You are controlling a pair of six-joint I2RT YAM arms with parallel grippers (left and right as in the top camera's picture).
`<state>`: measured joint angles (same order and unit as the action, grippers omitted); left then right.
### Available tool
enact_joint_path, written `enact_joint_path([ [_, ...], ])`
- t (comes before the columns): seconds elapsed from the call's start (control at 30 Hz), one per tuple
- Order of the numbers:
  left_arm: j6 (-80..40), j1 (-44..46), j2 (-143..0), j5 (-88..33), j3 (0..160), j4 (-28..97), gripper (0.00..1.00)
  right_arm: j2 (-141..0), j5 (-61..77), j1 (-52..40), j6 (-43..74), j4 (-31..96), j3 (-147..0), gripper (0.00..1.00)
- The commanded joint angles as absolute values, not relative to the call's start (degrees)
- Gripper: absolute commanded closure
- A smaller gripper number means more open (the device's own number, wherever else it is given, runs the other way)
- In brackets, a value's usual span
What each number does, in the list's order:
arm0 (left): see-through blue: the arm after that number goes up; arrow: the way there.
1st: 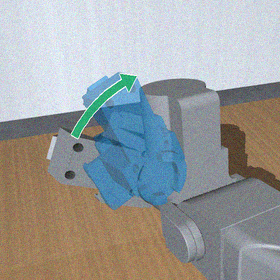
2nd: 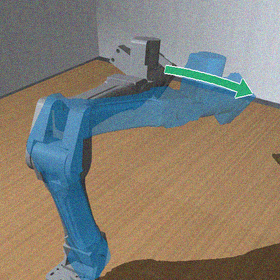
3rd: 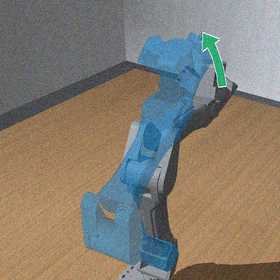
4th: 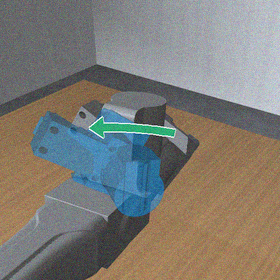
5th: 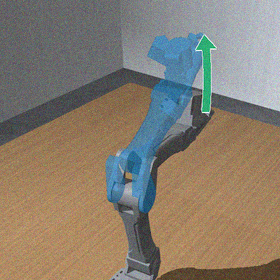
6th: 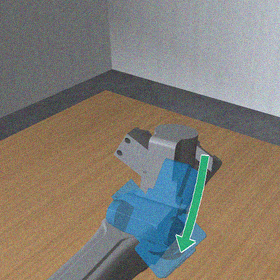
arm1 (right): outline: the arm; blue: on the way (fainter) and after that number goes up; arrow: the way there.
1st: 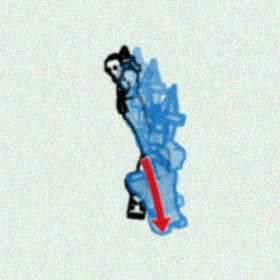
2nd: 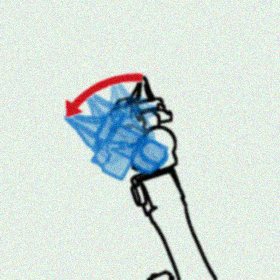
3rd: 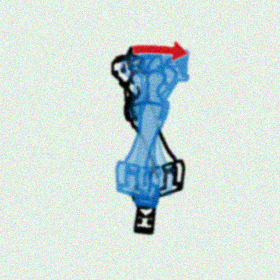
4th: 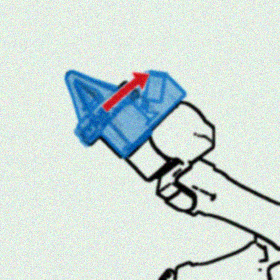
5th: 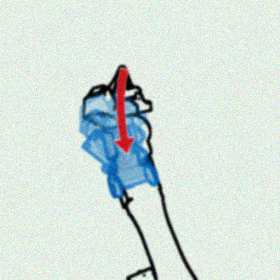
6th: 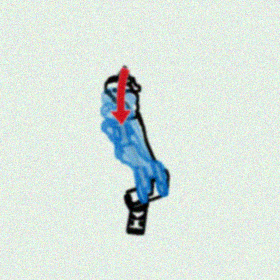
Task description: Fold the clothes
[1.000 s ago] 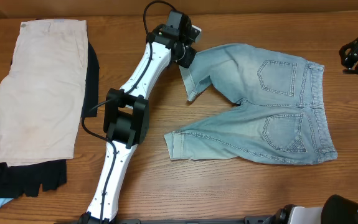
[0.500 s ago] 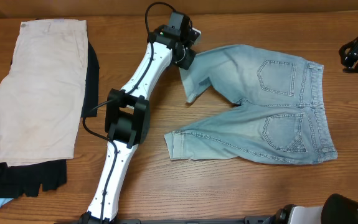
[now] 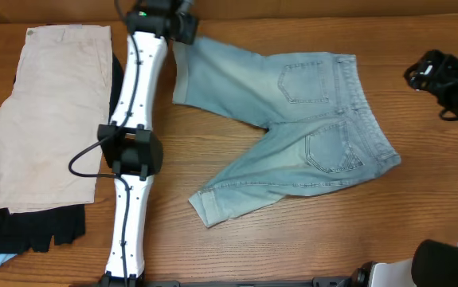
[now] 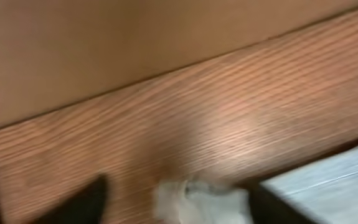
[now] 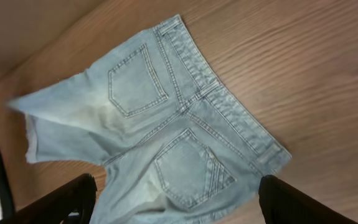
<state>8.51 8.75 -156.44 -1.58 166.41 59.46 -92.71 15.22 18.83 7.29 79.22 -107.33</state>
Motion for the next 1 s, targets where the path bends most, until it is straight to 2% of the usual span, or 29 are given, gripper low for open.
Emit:
enact_joint_path([
  [0.0, 7.66, 10.41, -155.96, -6.26, 167.48, 61.78, 0.00, -94.04, 15.55, 17.52, 7.22, 76.42, -103.53, 0.13],
  [0.17, 2.04, 11.64, -155.79, -7.49, 171.39, 72.23, 0.00, -95.85, 15.53, 17.32, 7.20, 75.05, -99.24, 0.13],
  [0.3, -0.80, 11.70, -154.69, -7.31, 180.29, 83.92, 0.00, -95.94, 15.53, 17.50, 7.01, 76.20, -98.70, 0.07],
  [0.63, -2.98, 10.63, -137.16, -6.81, 179.98, 96.82, 0.00, -90.94, 16.84, 17.45, 7.25, 80.42, -98.74, 0.07],
  [0.83, -3.01, 11.81, -131.52, -11.79, 178.87, 96.82, 0.00, -86.21, 16.82, 17.45, 7.22, 85.38, -98.74, 0.07],
  [0.97, -2.55, 13.87, -126.69, -12.47, 171.74, 96.82, 0.00, -83.29, 16.84, 17.30, 7.27, 88.79, -98.72, 0.09],
])
